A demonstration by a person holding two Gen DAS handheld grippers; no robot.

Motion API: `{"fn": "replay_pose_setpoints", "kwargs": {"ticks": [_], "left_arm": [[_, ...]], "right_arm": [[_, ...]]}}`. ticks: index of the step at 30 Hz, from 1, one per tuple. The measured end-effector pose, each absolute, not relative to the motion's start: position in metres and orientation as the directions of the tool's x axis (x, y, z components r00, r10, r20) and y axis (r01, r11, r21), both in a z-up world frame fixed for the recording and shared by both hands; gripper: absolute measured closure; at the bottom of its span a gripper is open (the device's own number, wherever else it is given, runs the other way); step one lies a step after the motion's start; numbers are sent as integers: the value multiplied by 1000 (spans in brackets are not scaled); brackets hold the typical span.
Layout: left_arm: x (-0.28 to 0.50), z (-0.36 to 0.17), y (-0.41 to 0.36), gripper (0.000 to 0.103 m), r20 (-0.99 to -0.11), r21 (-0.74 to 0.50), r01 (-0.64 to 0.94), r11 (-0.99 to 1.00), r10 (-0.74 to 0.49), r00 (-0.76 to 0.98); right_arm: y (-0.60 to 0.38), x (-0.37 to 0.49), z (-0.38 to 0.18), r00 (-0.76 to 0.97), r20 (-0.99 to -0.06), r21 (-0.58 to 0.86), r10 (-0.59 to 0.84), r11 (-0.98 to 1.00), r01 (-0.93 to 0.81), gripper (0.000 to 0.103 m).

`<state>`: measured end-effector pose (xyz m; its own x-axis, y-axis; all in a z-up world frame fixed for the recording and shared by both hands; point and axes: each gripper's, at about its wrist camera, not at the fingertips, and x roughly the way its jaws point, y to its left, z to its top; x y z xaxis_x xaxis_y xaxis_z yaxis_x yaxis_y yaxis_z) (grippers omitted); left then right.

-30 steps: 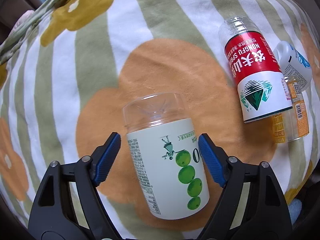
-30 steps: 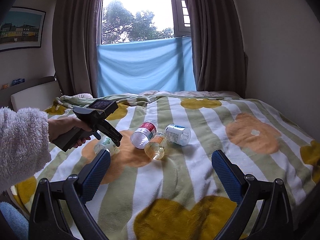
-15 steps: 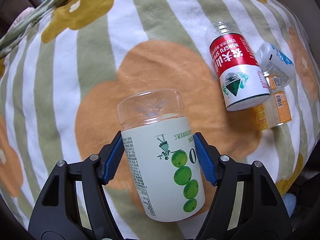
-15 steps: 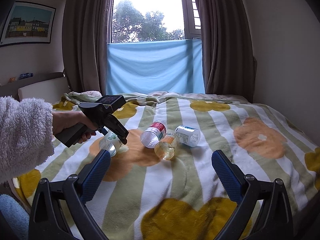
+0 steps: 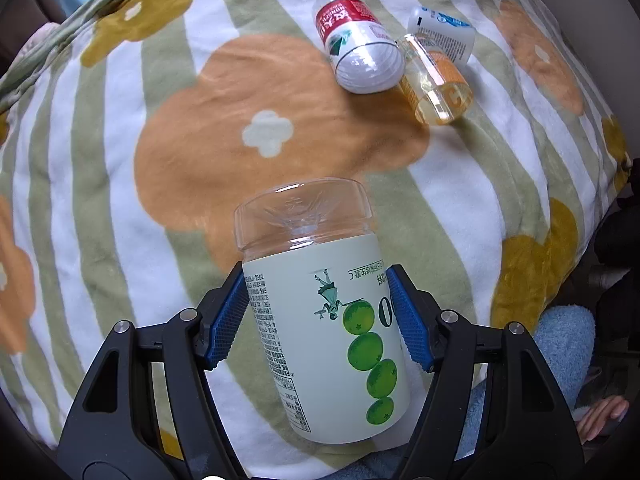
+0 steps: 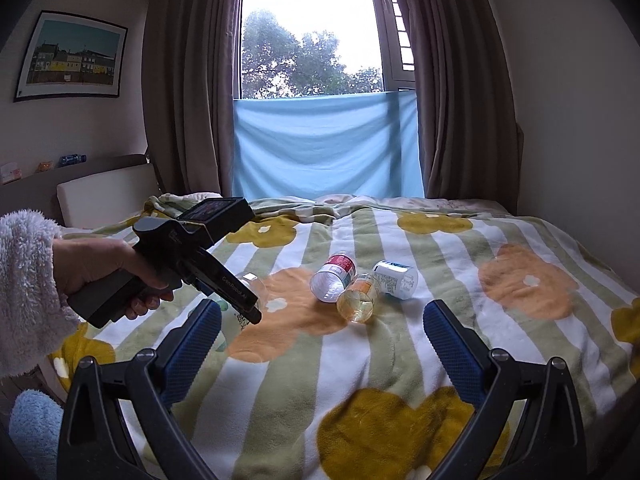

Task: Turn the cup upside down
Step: 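Drag the cup across the blanket with the left tool and open it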

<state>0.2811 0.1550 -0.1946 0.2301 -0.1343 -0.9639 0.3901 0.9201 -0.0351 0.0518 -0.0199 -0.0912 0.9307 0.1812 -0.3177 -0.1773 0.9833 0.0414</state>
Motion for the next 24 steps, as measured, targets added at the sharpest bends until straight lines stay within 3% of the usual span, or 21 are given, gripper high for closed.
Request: {"fn": "replay_pose_setpoints", "kwargs": {"ticks": [7,13,15,16,17,24], "left_arm": [[267,-239,153,37,-976,-47,363,931,-120,182],[263,-246,150,35,-975,-28,367,930,-106,193],[263,-244,152,27,-975,-32,356,934,-108,195],[263,-243,152,10,-974,-37,349,937,-113,198],[262,-241,154,1,-971,-44,342,939,-121,206],[249,-218,167,0,-953,-55,328,943,-148,266]], "right_arm": [[-12,37,-92,925,-333,27,183,982,-185,2],[-13,33,-93,924,-340,25,177,984,-179,2],[-14,33,-93,923,-341,26,178,983,-180,2],[-14,33,-93,923,-340,26,178,983,-180,2],[-14,33,-93,923,-340,26,178,983,-180,2],[-12,30,-95,920,-346,21,185,982,-189,2]]}}
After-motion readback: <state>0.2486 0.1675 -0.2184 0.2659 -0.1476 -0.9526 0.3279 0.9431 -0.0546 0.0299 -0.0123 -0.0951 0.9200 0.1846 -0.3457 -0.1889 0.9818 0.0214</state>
